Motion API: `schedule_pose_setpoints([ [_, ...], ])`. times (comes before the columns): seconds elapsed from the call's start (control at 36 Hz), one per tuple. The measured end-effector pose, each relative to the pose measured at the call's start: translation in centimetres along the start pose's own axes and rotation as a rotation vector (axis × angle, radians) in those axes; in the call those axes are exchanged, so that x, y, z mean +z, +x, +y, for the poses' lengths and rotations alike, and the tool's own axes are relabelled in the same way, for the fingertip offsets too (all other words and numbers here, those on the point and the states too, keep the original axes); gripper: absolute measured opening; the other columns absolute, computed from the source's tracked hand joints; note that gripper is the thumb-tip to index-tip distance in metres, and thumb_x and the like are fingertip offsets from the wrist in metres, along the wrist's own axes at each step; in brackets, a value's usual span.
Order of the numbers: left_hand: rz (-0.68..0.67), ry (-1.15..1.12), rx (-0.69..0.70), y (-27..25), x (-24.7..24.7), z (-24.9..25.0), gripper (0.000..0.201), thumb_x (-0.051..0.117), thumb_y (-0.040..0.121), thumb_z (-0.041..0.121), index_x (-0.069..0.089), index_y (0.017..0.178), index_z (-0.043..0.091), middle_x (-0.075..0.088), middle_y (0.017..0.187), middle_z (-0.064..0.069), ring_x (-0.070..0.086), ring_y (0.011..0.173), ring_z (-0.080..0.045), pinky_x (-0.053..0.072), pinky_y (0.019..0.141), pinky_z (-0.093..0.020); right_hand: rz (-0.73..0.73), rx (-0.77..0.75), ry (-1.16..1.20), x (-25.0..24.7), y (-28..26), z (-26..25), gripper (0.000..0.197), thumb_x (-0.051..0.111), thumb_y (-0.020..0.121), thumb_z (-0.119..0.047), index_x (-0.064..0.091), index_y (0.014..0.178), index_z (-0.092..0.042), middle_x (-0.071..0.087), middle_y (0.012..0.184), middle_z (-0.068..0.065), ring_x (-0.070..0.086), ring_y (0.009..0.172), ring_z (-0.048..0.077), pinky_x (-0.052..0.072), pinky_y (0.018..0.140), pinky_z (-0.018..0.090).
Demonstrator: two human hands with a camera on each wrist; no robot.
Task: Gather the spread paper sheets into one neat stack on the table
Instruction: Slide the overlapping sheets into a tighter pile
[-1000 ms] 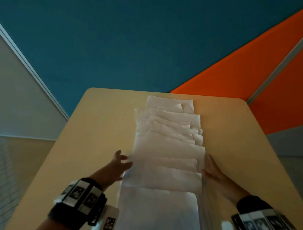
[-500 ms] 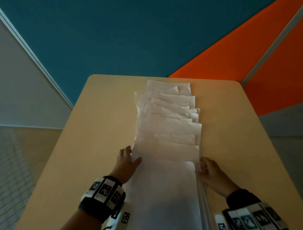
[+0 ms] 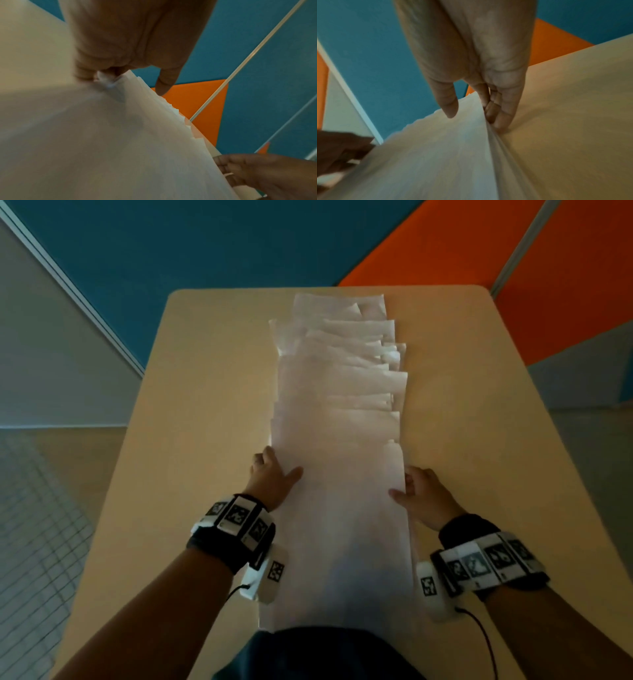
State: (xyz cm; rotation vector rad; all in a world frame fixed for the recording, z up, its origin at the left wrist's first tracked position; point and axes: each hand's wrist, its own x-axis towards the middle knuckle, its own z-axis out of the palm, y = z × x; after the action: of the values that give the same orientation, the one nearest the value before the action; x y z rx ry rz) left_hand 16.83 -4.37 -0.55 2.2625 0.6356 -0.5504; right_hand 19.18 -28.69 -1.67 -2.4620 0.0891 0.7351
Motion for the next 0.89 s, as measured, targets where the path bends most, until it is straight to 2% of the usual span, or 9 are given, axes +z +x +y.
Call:
schedule_pose_setpoints([
  [0.17, -0.016, 0.189, 0.000, -2.5, -0.7, -3.5, 0.073, 0.052, 0.091, 0.034, 0.019, 0.144, -0.004, 0.029, 0.144, -0.024, 0.030, 0.134, -0.038, 0.026, 0.112, -0.042, 0.009, 0.069, -0.088, -1.1, -3.3, 2.6, 0.045, 0.058, 0.088, -0.024, 0.044, 0.125, -0.001, 0.044, 0.128, 0.019, 0.050, 0.111, 0.032, 0.040, 0.092, 0.033],
  [0.31, -0.139, 0.230, 0.110, -3.7, 1.3, -4.3, 0.068, 0.053, 0.090, 0.035, 0.028, 0.143, 0.001, 0.029, 0.142, -0.020, 0.030, 0.131, -0.035, 0.028, 0.113, -0.041, -0.022, -0.038, -0.082, 1.4, -5.3, 1.9, 0.030, 0.060, 0.087, -0.022, 0.042, 0.107, -0.009, 0.038, 0.106, 0.012, 0.043, 0.088, 0.023, 0.035, 0.078, 0.029],
  [0.44, -0.088, 0.250, 0.216, -4.4, 1.2, -3.8, 0.080, 0.061, 0.086, 0.033, 0.018, 0.145, -0.002, 0.025, 0.144, -0.022, 0.029, 0.135, -0.037, 0.028, 0.113, -0.041, 0.013, -0.102, -0.052, 1.5, -6.2, 2.2, 0.049, 0.066, 0.084, -0.022, 0.040, 0.124, -0.008, 0.044, 0.126, 0.021, 0.048, 0.101, 0.026, 0.039, 0.085, 0.031],
  [0.5, -0.105, 0.355, 0.318, -5.0, 0.8, -4.6, 0.095, 0.063, 0.084, 0.036, 0.004, 0.148, -0.002, 0.015, 0.151, -0.020, 0.021, 0.141, -0.035, 0.024, 0.116, -0.040, -0.011, -0.121, -0.079, 1.3, -6.9, 3.1, 0.074, 0.072, 0.079, -0.021, 0.030, 0.139, -0.010, 0.042, 0.132, 0.020, 0.047, 0.115, 0.031, 0.040, 0.095, 0.034],
  [0.58, -0.169, 0.527, 0.529, -6.4, 1.1, -6.6, 0.109, 0.067, 0.076, 0.047, 0.000, 0.150, 0.005, 0.007, 0.157, -0.016, 0.015, 0.144, -0.031, 0.023, 0.120, -0.045, -0.103, -0.171, -0.229, 2.0, -8.2, 4.5, 0.102, 0.079, 0.070, -0.032, 0.014, 0.147, -0.014, 0.029, 0.144, 0.015, 0.031, 0.133, 0.031, 0.032, 0.111, 0.040],
  [0.67, -0.278, 0.739, 0.733, -7.5, 2.5, -8.8, 0.115, 0.066, 0.069, 0.058, -0.004, 0.150, 0.015, 0.008, 0.160, -0.012, 0.013, 0.148, -0.028, 0.022, 0.119, -0.050, -0.131, -0.247, -0.391, 3.4, -9.7, 5.3, 0.115, 0.075, 0.065, -0.051, 0.004, 0.149, -0.019, 0.013, 0.153, 0.010, 0.017, 0.137, 0.028, 0.027, 0.113, 0.043],
  [0.72, -0.277, 0.887, 0.844, -8.2, 3.2, -9.4, 0.109, 0.062, 0.065, 0.064, -0.001, 0.144, 0.023, 0.018, 0.159, -0.014, 0.020, 0.146, -0.032, 0.026, 0.111, -0.057, -0.057, -0.421, -0.555, 4.3, -10.5, 5.3, 0.113, 0.071, 0.060, -0.061, 0.014, 0.148, -0.021, 0.022, 0.152, 0.013, 0.020, 0.133, 0.027, 0.036, 0.108, 0.049],
  [0.81, -0.203, 1.015, 0.905, -8.4, 3.3, -9.2, 0.108, 0.052, 0.053, 0.071, 0.029, 0.140, 0.011, 0.048, 0.144, -0.015, 0.049, 0.130, -0.032, 0.046, 0.093, -0.059, -0.039, -0.584, -0.734, 5.8, -10.9, 5.3, 0.104, 0.068, 0.049, -0.062, 0.036, 0.138, -0.019, 0.049, 0.138, 0.013, 0.040, 0.121, 0.028, 0.047, 0.093, 0.050],
  [0.89, -0.151, 1.052, 0.959, -7.8, 3.1, -8.9, 0.101, 0.046, 0.053, 0.068, 0.038, 0.135, 0.009, 0.055, 0.138, -0.014, 0.056, 0.124, -0.031, 0.051, 0.088, -0.058, -0.023, -0.663, -0.772, 6.3, -10.5, 4.9, 0.089, 0.059, 0.051, -0.058, 0.046, 0.130, -0.019, 0.057, 0.129, 0.008, 0.041, 0.113, 0.022, 0.049, 0.090, 0.051],
])
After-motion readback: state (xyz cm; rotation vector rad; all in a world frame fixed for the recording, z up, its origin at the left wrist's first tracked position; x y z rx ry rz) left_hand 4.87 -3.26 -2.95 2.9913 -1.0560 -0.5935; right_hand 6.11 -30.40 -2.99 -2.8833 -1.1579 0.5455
